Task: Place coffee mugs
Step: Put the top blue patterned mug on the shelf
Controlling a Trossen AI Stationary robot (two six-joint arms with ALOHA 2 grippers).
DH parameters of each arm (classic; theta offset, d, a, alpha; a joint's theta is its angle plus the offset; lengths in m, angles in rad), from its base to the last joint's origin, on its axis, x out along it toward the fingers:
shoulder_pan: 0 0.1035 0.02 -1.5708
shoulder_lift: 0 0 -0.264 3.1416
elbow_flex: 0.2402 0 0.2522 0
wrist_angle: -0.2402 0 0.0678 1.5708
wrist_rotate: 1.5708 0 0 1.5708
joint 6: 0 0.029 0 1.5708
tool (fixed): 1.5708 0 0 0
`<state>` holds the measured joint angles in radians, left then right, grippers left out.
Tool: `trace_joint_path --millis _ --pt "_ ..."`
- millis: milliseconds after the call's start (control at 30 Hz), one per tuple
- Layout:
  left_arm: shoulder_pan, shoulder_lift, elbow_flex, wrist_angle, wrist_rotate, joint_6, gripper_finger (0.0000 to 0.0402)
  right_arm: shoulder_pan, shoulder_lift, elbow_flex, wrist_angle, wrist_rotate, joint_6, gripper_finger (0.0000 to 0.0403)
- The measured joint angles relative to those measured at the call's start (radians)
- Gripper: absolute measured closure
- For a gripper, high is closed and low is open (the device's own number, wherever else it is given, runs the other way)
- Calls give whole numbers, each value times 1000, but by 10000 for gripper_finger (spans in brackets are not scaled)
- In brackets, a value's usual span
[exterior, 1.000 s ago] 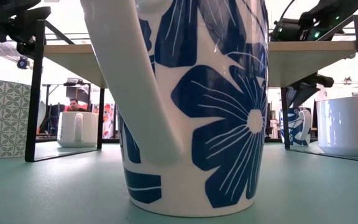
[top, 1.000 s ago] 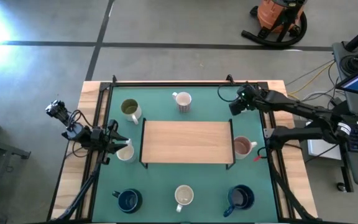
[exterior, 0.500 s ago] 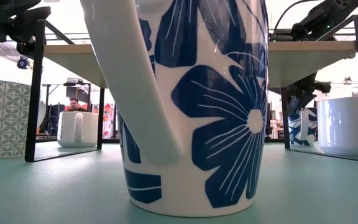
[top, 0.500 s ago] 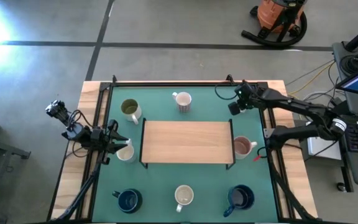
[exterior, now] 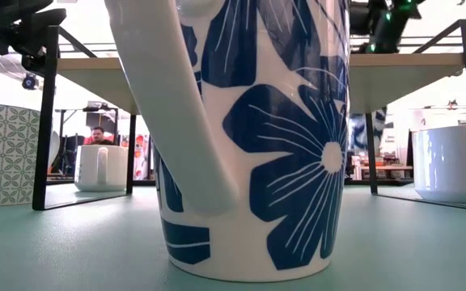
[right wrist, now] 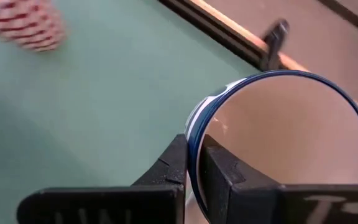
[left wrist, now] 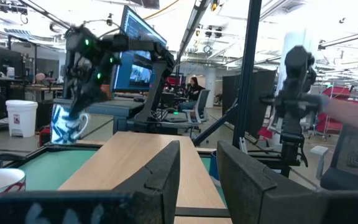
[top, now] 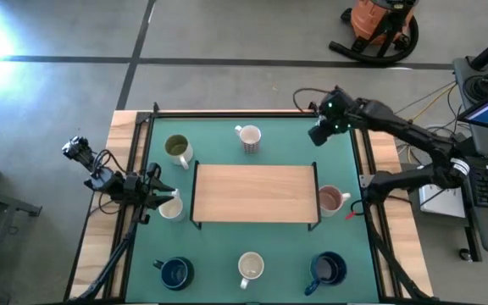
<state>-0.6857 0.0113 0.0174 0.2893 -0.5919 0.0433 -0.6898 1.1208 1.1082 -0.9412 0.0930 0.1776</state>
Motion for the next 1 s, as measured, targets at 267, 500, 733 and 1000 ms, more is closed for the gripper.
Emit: trace_joint_path --millis 267,500,733,1000 --pt "0 0 0 0 0 0 312 108 75 270 -138 -98 -170 388" --pt "0 0 0 0 0 0 312 267 164 430 -240 -95 -231 389" --pt "0 0 0 0 0 0 312 428 219 453 -285 -95 -257 389" --pt "0 0 0 0 0 0 312 588 251 449 -291 -97 -269 384"
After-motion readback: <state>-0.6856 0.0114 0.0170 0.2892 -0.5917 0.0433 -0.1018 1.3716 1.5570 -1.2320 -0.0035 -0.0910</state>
